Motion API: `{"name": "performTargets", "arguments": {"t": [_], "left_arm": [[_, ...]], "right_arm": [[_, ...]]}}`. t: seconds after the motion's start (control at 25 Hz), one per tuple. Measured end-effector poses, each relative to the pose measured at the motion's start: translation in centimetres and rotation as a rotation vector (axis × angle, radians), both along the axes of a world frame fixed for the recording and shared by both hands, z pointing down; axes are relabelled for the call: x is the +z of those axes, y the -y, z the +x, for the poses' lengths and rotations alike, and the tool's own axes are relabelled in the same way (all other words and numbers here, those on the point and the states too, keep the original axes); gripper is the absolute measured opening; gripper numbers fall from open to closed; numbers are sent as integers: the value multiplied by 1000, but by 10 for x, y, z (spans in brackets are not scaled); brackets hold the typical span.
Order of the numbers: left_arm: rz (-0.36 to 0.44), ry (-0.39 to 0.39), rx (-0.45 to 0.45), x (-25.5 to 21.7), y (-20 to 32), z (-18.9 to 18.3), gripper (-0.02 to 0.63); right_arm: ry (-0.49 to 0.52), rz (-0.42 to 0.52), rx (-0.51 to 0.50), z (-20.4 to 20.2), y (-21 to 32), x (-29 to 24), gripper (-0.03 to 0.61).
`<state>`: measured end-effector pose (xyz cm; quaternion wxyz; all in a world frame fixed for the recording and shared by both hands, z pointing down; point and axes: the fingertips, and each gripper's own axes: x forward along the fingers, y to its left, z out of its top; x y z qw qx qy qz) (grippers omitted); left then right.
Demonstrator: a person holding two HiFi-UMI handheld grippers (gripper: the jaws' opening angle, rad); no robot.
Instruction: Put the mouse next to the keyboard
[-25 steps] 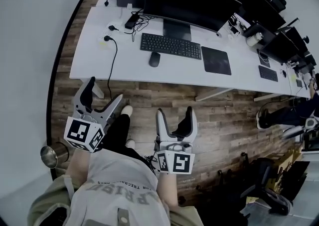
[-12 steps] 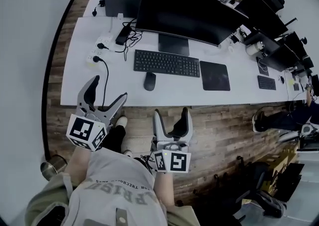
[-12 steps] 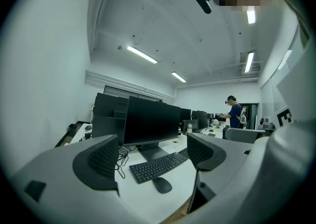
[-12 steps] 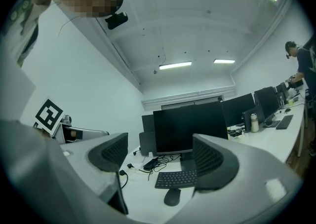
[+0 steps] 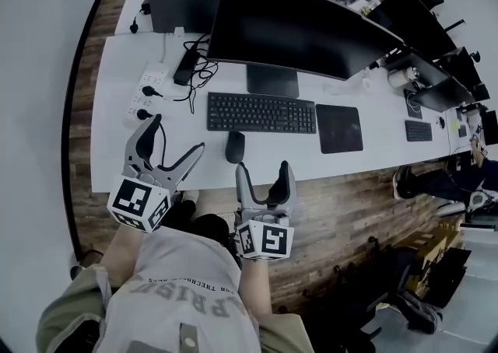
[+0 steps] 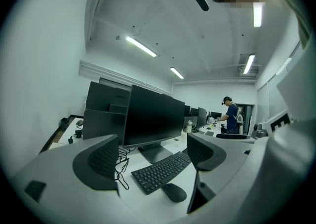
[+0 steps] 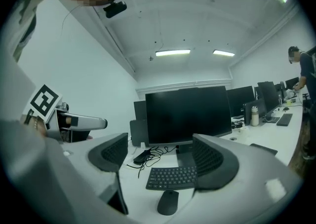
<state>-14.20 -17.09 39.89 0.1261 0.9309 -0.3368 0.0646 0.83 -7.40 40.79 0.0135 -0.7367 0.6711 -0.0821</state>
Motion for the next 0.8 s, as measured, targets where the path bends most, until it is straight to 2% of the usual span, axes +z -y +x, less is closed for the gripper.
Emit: {"name": "performTargets", "arguments": {"t": [0.28,0.8], "left_arm": [[-49,24,10,19,19,11,416],[-58,79,-11,28,26,28,416]], "right_arm": [[34,-181,-4,6,32,71,400],[79,-544,-55,8,65,236,400]]}}
